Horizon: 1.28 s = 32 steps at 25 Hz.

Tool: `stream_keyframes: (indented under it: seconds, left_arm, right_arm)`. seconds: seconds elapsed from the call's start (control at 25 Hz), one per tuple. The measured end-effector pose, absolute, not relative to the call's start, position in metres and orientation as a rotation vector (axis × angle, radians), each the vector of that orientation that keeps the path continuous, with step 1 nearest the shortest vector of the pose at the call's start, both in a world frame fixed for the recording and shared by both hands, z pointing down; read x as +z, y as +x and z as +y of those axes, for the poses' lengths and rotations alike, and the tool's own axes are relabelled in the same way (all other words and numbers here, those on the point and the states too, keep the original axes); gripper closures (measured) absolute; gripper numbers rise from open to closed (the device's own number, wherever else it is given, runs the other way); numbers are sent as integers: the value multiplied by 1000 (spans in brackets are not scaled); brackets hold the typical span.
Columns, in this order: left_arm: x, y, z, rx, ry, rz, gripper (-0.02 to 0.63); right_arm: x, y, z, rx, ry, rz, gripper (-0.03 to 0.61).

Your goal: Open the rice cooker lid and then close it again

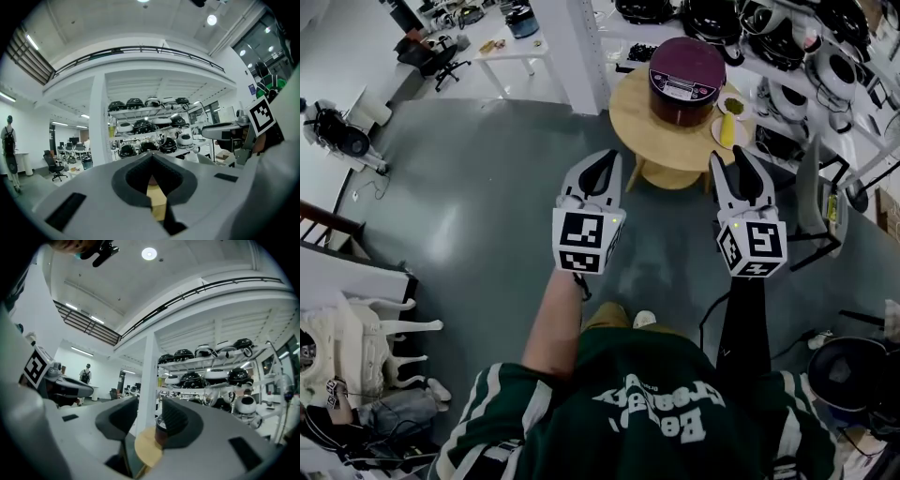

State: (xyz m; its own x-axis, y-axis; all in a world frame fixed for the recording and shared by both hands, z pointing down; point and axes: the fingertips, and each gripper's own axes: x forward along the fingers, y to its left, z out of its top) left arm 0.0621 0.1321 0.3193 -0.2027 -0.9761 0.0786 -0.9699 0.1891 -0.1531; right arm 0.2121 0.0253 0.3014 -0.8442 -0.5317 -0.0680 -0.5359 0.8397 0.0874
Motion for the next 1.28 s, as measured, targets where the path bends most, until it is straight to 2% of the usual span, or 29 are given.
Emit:
stream_keyframes:
  seconds: [0.4,0.64,1.28]
  left_arm:
    - [313,19,50,-238,-2024,2301,617]
    - [326,-36,-23,-252,-2093,2228,617]
    - [338,-155,-237,-272,-2405,1944,617]
  right_arm:
    - [302,166,-41,180,-911,2951,410]
    - [314,111,-102,226,-989,2961,426]
    - [324,-9,-277,167,-1353,2927,413]
